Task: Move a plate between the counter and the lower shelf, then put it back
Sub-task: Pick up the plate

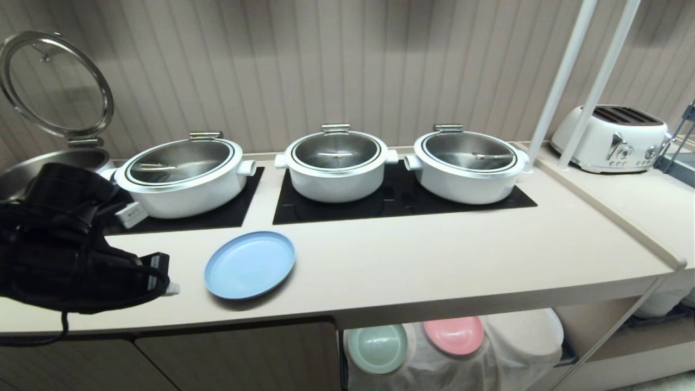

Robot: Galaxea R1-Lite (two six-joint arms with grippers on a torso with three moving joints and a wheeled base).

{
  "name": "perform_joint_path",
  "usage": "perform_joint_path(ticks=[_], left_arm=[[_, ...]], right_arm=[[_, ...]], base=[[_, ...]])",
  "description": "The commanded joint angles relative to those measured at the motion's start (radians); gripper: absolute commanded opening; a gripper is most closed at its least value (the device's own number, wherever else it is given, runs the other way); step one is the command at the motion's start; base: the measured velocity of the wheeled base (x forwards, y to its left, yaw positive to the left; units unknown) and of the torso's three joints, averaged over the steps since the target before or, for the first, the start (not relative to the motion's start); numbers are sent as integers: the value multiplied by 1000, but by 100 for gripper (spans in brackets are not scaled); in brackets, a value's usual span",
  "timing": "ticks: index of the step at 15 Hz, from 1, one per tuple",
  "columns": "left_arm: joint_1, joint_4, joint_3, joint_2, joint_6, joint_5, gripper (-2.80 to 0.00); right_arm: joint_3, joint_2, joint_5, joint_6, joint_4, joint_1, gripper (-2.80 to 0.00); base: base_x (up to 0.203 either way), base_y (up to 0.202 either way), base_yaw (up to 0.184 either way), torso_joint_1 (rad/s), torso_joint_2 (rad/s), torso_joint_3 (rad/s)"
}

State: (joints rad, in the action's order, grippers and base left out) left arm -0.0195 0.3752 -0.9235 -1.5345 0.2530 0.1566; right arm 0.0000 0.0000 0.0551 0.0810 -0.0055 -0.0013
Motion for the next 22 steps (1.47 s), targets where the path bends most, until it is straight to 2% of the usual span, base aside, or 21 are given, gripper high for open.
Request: perform_joint_path(ticks=[1, 6, 12, 16, 17, 18, 22], left_arm=[[-4, -1, -44, -91, 1, -3, -280], [2, -15, -136, -222, -3, -18, -280], [18, -81, -234, -338, -11, -118, -280], [25, -92, -267, -377, -59, -126, -280], [27, -92, -284, -390, -59, -126, -194], [27, -91, -287, -392, -58, -124, 0], [26, -93, -291, -408, -60, -117, 0]], right_arm=[[0, 0, 0, 0, -1, 0, -280], [0, 0, 0, 0, -1, 0, -280], [0, 0, 0, 0, -1, 0, -280], [0, 0, 0, 0, -1, 0, -280], [0, 0, 0, 0, -1, 0, -280], [0, 0, 0, 0, -1, 0, -280], [0, 0, 0, 0, -1, 1, -280]], base=[[0, 0, 0, 0, 0, 0], [0, 0, 0, 0, 0, 0], [0, 0, 0, 0, 0, 0], [0, 0, 0, 0, 0, 0], [0, 0, 0, 0, 0, 0], [0, 0, 0, 0, 0, 0], [0, 0, 0, 0, 0, 0]])
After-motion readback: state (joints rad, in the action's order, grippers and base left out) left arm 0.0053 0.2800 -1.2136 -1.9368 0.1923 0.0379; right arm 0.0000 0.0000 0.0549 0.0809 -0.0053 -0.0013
